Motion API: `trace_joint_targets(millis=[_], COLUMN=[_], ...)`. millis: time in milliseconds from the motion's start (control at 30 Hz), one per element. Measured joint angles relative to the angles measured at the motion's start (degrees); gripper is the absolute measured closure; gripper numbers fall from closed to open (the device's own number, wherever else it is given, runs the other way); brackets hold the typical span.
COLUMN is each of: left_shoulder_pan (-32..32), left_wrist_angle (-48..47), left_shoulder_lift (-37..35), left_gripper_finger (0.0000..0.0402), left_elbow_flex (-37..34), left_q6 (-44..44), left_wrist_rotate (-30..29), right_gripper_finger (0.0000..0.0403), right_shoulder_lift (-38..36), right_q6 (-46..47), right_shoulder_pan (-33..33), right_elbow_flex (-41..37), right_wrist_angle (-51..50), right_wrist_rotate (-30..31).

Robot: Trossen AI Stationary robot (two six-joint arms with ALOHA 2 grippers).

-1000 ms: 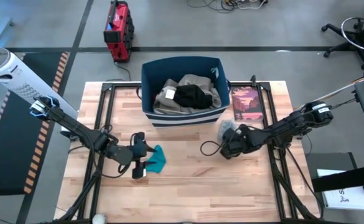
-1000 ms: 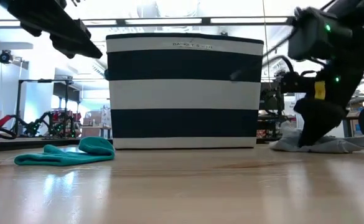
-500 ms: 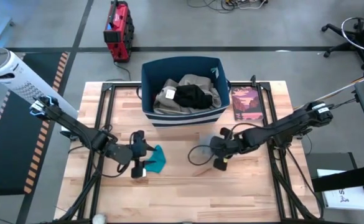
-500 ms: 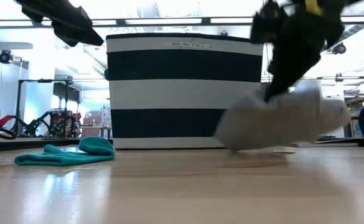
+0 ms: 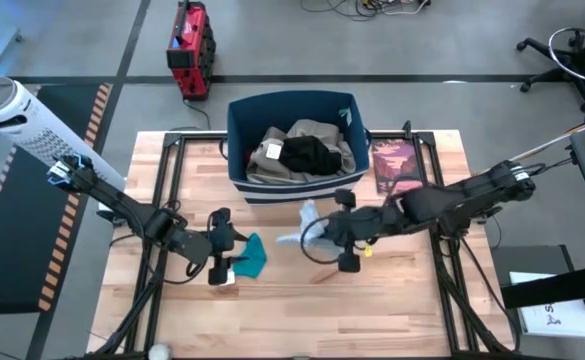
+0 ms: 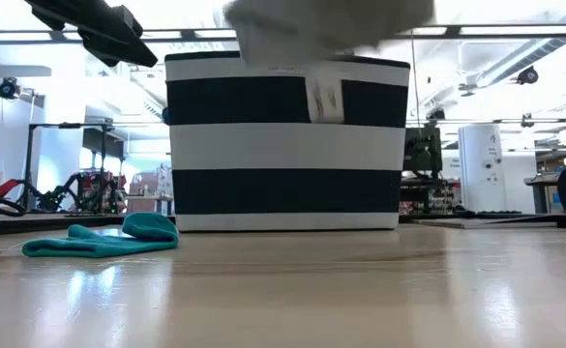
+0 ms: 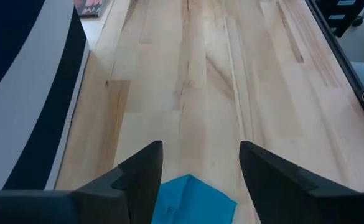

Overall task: Sort clothes
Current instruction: Put the gray underwear into the blue laundry bin

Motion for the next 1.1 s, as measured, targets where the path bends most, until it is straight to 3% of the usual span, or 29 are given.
trace_joint_targets(millis=[133,400,667,867,1100], left_shoulder_pan=[0.0,0.0,0.0,-0.01,0.0], left_wrist_angle=[0.02,-0.4,-0.47,-0.88,-1.51], left_shoulder_lift=[0.07,0.07,0.09,0.1,0.09], left_gripper_finger=[0.0205,0.0215,0.0224,0.0234,0.0243], left_elbow_flex=[0.0,-0.04,-0.09,-0.12,-0.15], left_q6=[-0.2,-0.83,-0.42,-0.37,-1.18], left_wrist_rotate=[0.01,0.48,0.49,0.51,0.55], right_gripper_finger=[0.0403,0.0403,0.0403,0.0403,0.0403], right_shoulder_lift=[0.07,0.17,5.35,15.19,25.04], right_q6=[-7.71,-16.27,-15.77,-15.31,-14.81], right_shoulder_pan=[-1.94,-13.55,-30.87,-39.34,-44.6], right_elbow_flex=[7.53,15.06,16.58,17.31,17.99], right_wrist_angle=[-0.86,0.41,2.04,1.17,-0.98], right_wrist_rotate=[7.29,7.2,-10.57,-17.46,-24.76])
